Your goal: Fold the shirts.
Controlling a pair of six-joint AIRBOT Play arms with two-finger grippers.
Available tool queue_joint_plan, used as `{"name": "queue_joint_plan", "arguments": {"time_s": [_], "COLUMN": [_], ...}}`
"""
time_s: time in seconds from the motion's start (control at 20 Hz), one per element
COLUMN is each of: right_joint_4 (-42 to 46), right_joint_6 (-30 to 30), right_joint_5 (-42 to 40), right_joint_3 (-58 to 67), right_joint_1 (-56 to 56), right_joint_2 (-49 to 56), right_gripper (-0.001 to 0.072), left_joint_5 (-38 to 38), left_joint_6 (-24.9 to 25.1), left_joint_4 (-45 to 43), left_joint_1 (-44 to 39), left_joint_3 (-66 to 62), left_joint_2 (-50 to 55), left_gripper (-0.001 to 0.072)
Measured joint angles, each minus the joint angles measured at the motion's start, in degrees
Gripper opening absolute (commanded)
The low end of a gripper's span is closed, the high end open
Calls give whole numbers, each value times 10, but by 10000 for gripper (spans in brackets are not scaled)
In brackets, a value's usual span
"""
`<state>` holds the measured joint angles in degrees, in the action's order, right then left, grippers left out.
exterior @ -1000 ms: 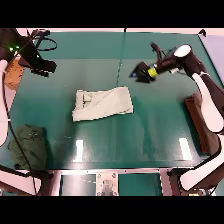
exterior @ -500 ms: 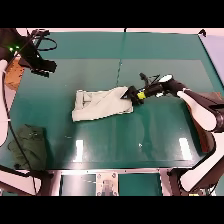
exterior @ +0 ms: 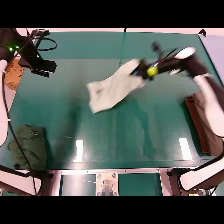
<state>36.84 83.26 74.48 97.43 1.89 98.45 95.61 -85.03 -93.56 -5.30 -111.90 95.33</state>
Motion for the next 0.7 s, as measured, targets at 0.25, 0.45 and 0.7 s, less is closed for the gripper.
{"name": "queue_joint_plan", "arguments": {"time_s": [0.25,0.45,0.7], "right_joint_4": [55,92,188], "right_joint_6": [89,129,158], "right_joint_5": [53,92,147], "right_joint_3": [120,154,164], "right_joint_1": [194,351,484], "right_joint_2": [-50,-61,-81], "right_gripper": [17,16,16], "left_joint_5": [0,0,0], "left_joint_6": [0,0,0], "left_joint_4": [6,9,10], "left_joint_1": [0,0,0], "left_joint_3": [0,0,0], "left_joint_2": [0,0,0], "left_gripper": [19,19,19]}}
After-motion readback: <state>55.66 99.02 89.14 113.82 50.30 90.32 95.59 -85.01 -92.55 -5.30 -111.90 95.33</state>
